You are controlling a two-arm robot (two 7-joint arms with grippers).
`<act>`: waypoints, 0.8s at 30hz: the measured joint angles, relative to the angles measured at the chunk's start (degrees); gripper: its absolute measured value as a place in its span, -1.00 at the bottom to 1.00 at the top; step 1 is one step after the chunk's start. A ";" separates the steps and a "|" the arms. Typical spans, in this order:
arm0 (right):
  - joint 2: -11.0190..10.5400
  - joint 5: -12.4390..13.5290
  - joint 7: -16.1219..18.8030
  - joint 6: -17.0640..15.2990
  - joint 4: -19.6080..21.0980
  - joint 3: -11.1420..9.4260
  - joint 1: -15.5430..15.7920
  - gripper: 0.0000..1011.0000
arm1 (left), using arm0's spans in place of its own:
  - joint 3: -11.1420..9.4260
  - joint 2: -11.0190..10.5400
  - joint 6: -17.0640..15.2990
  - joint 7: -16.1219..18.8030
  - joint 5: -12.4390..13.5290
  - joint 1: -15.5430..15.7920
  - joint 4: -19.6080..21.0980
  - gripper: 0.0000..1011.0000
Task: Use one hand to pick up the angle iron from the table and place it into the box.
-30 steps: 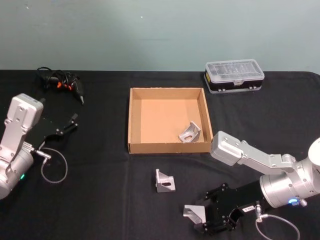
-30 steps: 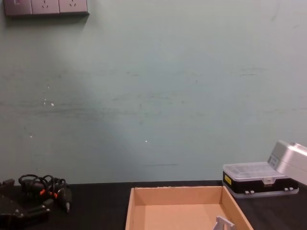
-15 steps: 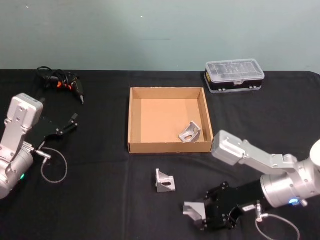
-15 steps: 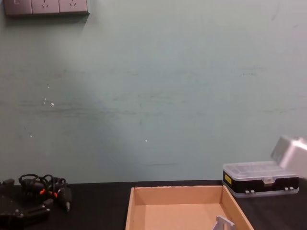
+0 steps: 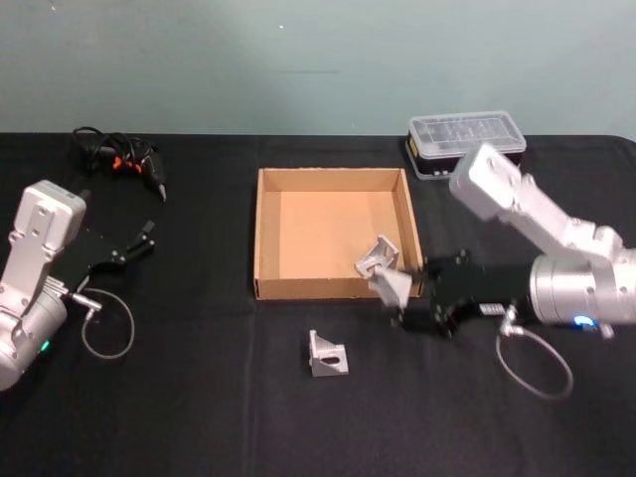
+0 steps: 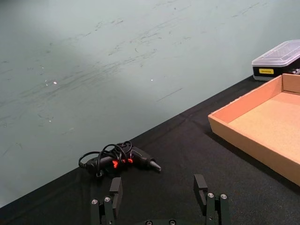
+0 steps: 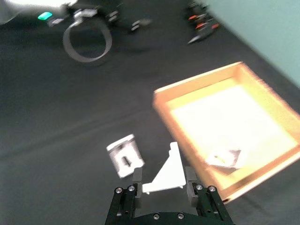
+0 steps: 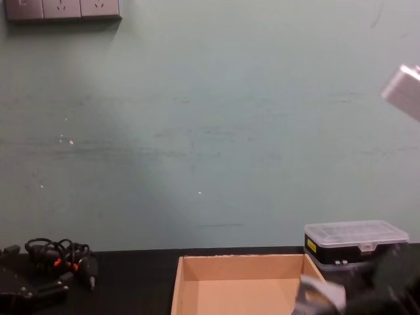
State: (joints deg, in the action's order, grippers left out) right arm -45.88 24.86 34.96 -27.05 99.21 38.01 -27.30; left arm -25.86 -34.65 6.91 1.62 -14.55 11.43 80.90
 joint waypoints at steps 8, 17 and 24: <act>7.58 -1.52 -3.17 -1.23 -6.45 -0.75 -3.51 0.06 | 0.00 0.00 0.00 0.00 0.00 0.00 0.00 0.98; 14.84 -4.94 -2.99 -1.20 -16.10 1.51 -8.71 0.06 | 0.00 0.00 0.00 0.00 0.00 0.00 0.01 0.98; 18.58 -6.83 -2.58 -0.57 -21.72 2.23 -11.22 0.06 | 0.00 0.00 0.00 0.00 0.00 0.00 0.00 0.98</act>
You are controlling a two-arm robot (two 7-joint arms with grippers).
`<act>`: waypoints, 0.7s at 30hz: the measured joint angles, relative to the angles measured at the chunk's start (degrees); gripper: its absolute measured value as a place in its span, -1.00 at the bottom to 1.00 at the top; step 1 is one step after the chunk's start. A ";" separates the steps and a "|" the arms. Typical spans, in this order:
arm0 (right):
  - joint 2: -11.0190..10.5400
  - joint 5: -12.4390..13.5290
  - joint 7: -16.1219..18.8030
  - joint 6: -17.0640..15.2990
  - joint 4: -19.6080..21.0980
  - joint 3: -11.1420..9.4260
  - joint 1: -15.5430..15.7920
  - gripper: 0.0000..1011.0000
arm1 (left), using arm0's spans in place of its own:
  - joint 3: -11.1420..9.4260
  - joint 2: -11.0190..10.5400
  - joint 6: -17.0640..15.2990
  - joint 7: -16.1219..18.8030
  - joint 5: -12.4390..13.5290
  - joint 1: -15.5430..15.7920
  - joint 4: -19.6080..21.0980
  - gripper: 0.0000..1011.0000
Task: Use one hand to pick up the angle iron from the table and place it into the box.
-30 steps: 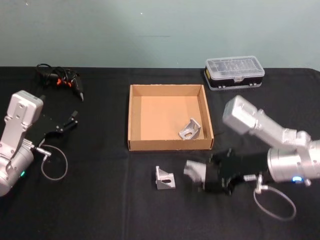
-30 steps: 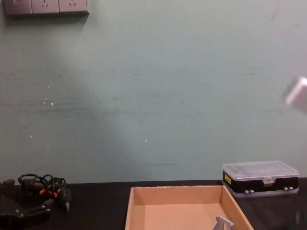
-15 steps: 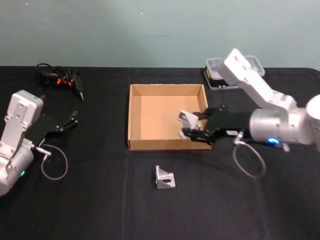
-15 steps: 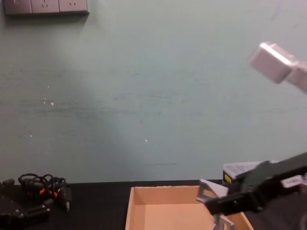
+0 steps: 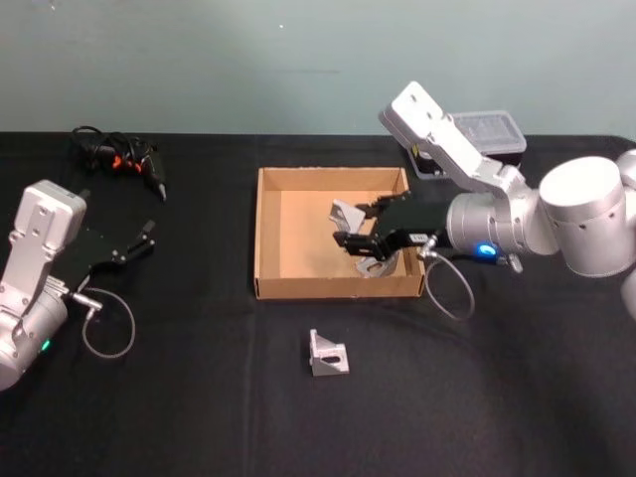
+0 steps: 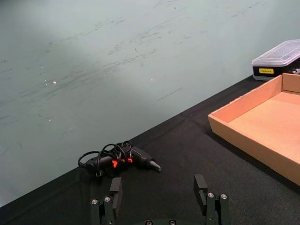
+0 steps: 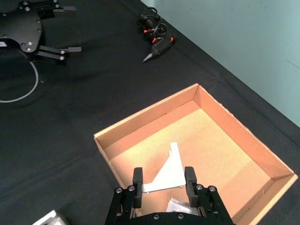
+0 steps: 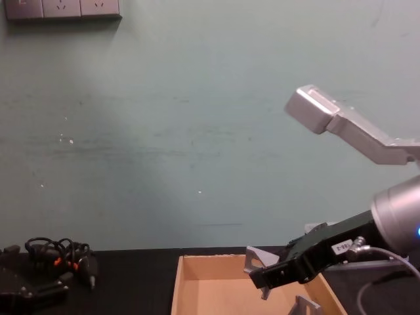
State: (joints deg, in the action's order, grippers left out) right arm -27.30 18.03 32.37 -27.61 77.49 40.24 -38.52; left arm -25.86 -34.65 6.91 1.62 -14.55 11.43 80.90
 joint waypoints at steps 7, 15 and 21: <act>2.94 -1.65 0.24 0.47 -4.34 0.63 -1.59 0.06 | 0.00 0.00 0.00 0.00 0.00 0.00 0.00 0.98; 6.00 -3.74 1.23 0.21 -9.77 1.74 -3.27 0.06 | 0.00 0.00 0.00 0.00 0.00 0.00 0.00 0.98; 7.09 -4.81 1.78 0.10 -11.69 2.02 -3.66 0.06 | 0.00 0.00 0.00 0.00 0.00 0.00 0.00 0.98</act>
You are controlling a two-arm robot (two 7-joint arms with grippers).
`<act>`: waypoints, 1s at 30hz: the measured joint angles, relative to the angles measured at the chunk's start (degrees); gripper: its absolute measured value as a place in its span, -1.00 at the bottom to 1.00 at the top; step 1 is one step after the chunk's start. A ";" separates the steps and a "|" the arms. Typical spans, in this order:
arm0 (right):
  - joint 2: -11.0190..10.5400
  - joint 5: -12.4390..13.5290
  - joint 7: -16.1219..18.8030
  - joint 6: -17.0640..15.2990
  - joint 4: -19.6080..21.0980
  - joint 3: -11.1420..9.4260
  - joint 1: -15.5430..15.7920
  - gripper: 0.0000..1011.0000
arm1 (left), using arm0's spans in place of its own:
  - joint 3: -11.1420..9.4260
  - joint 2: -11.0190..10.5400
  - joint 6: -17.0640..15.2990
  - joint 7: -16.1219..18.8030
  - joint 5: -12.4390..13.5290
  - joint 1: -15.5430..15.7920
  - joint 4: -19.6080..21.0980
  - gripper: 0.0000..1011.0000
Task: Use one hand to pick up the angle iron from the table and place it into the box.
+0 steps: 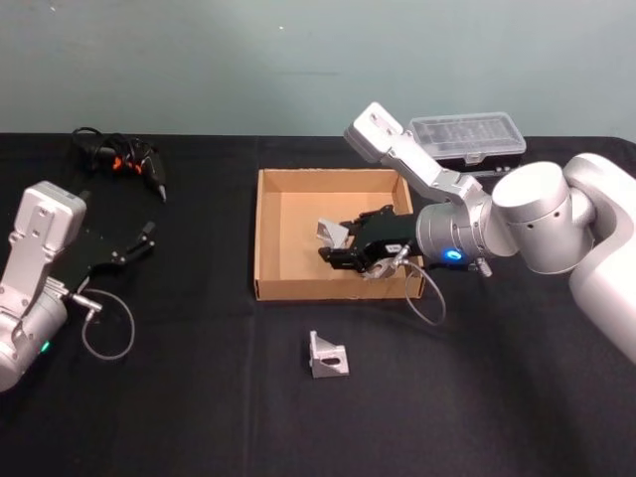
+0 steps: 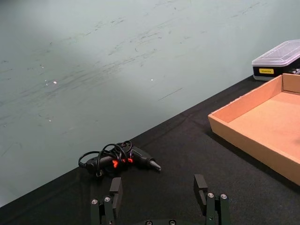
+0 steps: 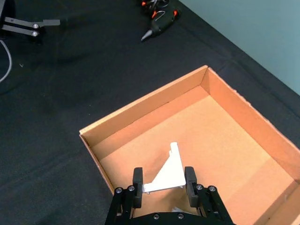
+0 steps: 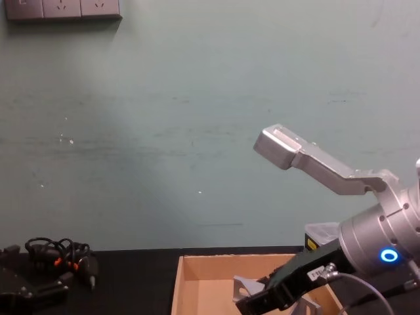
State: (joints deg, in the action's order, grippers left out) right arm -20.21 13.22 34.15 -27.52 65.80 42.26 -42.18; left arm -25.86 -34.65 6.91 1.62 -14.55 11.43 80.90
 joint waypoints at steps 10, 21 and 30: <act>1.05 -1.58 0.89 0.04 -1.16 0.00 0.00 0.06 | 0.00 0.00 0.00 0.00 0.00 0.00 0.00 0.98; 1.20 -2.48 1.01 -0.31 -0.59 -1.44 1.02 0.48 | 0.00 0.00 0.00 0.00 0.00 0.00 0.00 0.98; -0.32 -2.05 0.20 -0.10 4.20 -4.18 3.09 0.98 | 0.00 0.00 0.00 0.00 0.00 0.00 0.00 0.98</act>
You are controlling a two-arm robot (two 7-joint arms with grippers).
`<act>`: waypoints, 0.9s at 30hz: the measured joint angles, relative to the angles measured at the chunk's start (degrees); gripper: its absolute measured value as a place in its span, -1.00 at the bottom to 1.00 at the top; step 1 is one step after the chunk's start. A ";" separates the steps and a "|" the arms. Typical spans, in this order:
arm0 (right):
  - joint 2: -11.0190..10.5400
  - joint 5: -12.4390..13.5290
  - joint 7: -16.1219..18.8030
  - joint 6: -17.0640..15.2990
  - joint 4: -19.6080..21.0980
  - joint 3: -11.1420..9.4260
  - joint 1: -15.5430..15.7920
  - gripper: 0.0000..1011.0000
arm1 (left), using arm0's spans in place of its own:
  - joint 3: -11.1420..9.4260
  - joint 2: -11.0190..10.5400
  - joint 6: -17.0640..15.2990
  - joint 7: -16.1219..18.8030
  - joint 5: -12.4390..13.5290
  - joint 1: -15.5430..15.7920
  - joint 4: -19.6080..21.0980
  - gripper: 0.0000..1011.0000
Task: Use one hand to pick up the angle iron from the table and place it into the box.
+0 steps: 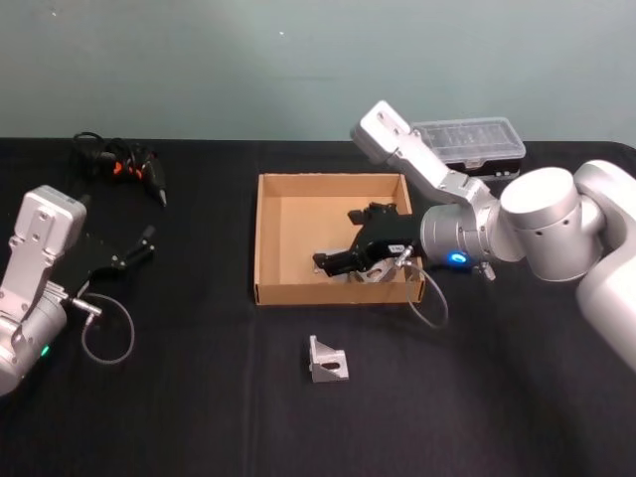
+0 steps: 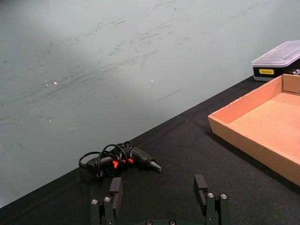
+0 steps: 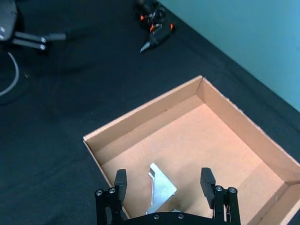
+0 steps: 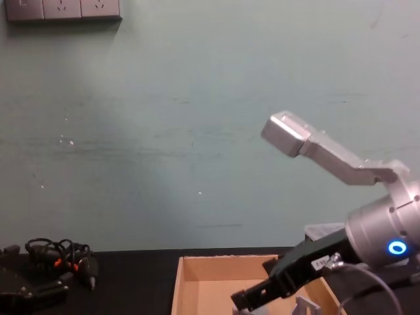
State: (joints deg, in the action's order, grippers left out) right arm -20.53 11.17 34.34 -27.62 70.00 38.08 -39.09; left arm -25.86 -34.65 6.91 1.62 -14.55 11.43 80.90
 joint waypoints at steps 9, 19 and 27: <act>-4.40 2.29 -0.20 0.88 9.90 -2.90 4.56 0.98 | 0.00 0.00 0.00 0.00 0.00 0.00 0.00 0.98; -10.93 5.13 1.46 1.54 19.98 -4.60 8.94 0.98 | 0.00 0.00 0.00 0.00 0.00 0.00 0.00 0.98; -16.82 7.54 5.70 2.27 25.23 -4.07 10.84 0.98 | 0.00 0.00 0.00 0.00 0.00 0.00 0.00 0.98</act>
State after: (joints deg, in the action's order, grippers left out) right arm -37.35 18.71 40.05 -25.35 95.23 34.01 -28.25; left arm -25.86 -34.64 6.91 1.62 -14.55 11.43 80.90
